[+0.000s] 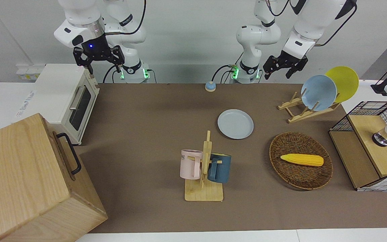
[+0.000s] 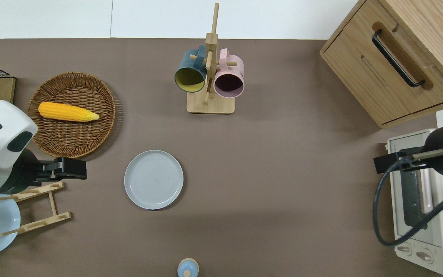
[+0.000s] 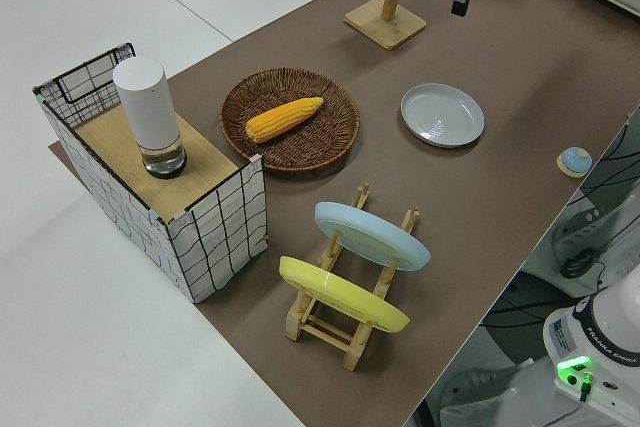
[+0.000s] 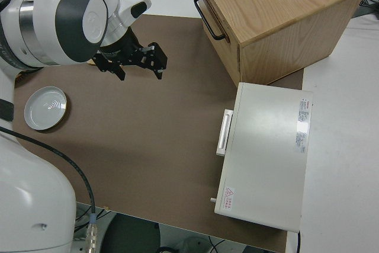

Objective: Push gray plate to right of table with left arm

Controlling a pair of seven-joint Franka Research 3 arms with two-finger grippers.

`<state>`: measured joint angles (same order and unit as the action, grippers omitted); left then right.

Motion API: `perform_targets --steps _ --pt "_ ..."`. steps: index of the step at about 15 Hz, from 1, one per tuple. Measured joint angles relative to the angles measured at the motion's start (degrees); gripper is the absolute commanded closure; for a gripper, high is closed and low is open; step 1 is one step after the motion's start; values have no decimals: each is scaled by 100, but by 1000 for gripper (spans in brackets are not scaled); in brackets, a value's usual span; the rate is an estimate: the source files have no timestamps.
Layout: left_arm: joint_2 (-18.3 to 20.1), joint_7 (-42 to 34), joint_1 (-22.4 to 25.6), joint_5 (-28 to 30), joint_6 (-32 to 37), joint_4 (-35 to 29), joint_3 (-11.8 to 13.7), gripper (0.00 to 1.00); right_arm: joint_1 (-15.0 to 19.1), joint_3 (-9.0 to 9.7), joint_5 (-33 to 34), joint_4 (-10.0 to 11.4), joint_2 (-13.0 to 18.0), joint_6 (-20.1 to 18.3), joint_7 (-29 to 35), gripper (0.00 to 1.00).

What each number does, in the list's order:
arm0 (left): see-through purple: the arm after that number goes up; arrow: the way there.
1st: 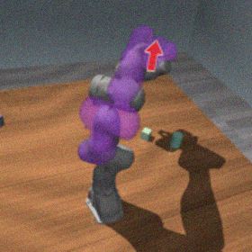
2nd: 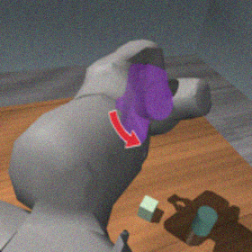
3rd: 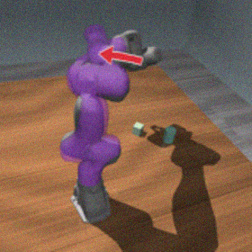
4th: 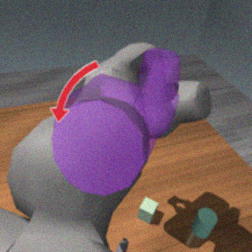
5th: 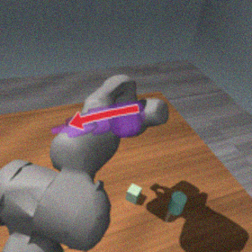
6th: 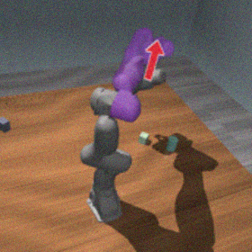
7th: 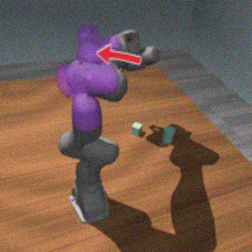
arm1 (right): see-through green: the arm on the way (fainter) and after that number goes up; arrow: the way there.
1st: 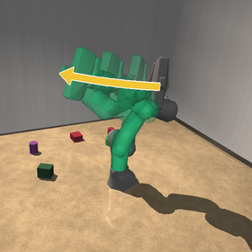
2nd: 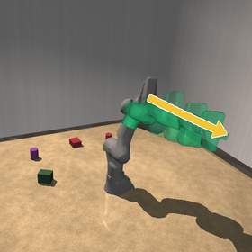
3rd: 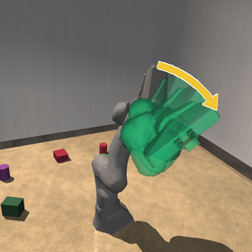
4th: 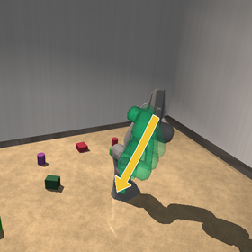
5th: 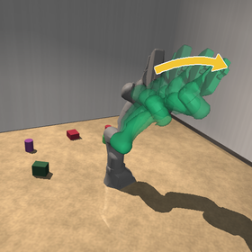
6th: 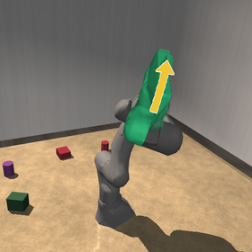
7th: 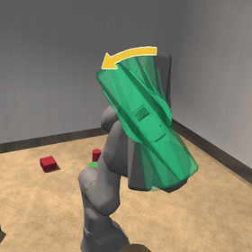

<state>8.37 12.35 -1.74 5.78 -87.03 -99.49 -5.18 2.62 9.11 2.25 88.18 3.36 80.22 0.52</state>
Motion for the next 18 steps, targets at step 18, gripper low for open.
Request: perform_targets --steps 18 --pt "-49 2 0 0 -417 -428 23 5 0 0 0 0 0 0 0 5"
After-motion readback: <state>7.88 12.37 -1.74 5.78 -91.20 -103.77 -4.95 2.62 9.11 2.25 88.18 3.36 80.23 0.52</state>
